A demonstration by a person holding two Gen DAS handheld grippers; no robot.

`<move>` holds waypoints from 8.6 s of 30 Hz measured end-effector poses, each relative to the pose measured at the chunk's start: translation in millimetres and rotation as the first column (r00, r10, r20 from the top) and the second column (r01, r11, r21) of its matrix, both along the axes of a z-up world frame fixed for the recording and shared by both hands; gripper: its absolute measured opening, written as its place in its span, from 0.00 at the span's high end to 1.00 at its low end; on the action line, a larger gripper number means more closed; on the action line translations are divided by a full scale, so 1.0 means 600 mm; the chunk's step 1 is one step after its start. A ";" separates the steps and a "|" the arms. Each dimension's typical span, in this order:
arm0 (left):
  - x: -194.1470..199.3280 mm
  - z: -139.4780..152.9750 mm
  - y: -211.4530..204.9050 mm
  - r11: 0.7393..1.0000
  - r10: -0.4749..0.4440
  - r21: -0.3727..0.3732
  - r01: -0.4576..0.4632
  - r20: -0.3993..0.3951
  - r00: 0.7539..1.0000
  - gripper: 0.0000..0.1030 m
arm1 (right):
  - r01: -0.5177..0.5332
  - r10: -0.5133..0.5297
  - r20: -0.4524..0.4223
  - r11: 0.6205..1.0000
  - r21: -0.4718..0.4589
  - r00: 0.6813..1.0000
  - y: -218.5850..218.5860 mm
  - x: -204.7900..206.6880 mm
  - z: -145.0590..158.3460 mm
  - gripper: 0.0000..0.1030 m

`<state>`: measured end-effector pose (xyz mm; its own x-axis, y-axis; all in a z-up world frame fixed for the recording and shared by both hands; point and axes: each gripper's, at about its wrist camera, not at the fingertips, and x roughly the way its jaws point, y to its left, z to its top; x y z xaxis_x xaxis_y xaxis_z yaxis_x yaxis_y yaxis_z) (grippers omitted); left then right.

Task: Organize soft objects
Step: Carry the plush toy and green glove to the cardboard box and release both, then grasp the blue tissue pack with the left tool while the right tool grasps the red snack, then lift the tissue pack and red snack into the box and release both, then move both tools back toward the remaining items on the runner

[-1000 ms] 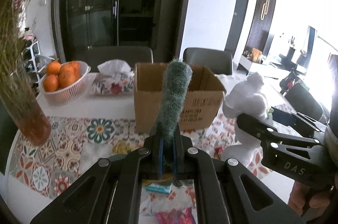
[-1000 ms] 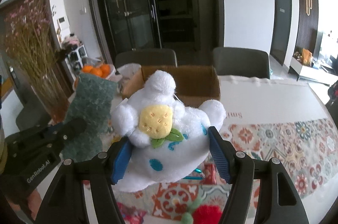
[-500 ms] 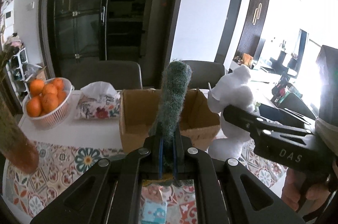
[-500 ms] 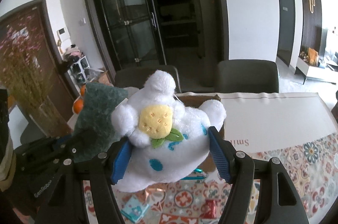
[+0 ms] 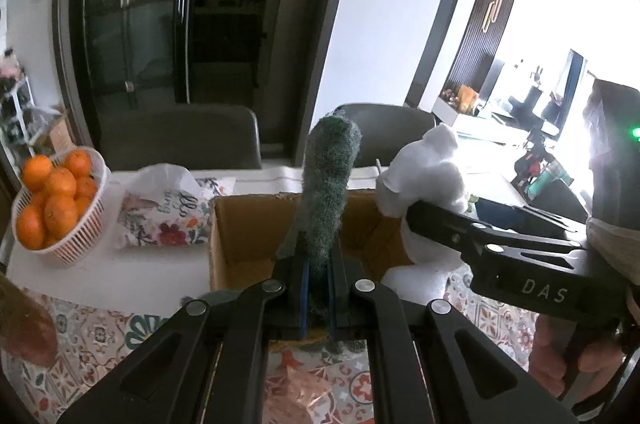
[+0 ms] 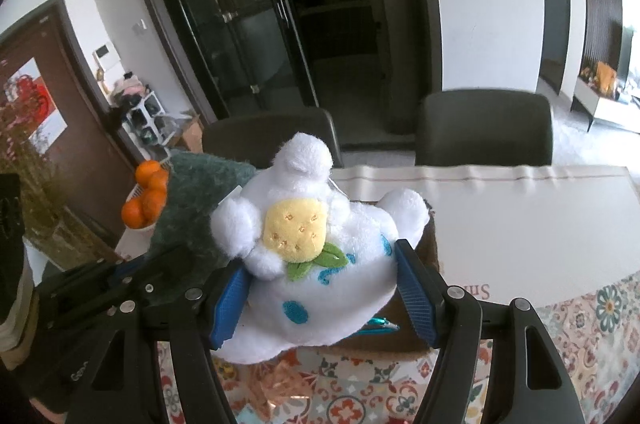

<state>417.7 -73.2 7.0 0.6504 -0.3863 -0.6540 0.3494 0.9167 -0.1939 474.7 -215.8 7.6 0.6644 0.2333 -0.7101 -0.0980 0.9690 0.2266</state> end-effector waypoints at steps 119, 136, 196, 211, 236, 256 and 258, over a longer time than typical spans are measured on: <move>-0.131 -0.387 -0.018 0.927 0.205 0.370 0.058 -0.631 0.748 0.46 | 0.001 -0.151 -0.606 0.971 -0.240 0.781 -0.060 -0.139 -0.402 0.76; -0.178 -0.312 -0.006 0.960 0.156 0.279 0.018 -0.589 0.793 0.46 | 0.005 -0.086 -0.533 0.989 -0.151 0.842 -0.037 -0.226 -0.312 0.77; -0.020 -0.006 -0.011 0.983 0.097 0.172 -0.068 -0.168 0.981 0.46 | 0.011 -0.015 -0.147 1.000 -0.027 0.989 -0.018 -0.047 -0.025 0.77; 0.071 -0.033 -0.033 0.973 0.100 0.227 -0.052 -0.205 0.974 0.46 | 0.028 -0.033 -0.251 0.999 -0.023 0.968 -0.036 0.036 -0.074 0.77; 0.043 -0.054 -0.030 0.955 0.117 0.293 -0.049 -0.219 0.969 0.33 | 0.083 -0.105 -0.197 0.989 -0.120 0.975 -0.031 -0.025 -0.041 0.56; -0.153 -0.022 0.011 0.944 0.174 0.305 -0.125 -0.137 0.975 0.20 | 0.042 -0.075 -0.196 0.985 -0.166 0.978 -0.010 -0.198 -0.034 0.36; -0.171 -0.021 0.014 0.945 0.182 0.300 -0.134 -0.139 0.973 0.17 | 0.042 -0.075 -0.201 0.985 -0.166 0.977 -0.009 -0.212 -0.036 0.34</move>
<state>315.0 -64.9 -5.8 0.5634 -0.0679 -0.8234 0.1814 0.9825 0.0431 347.4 -221.1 -14.1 0.5090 0.0712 -0.8578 -0.0078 0.9969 0.0781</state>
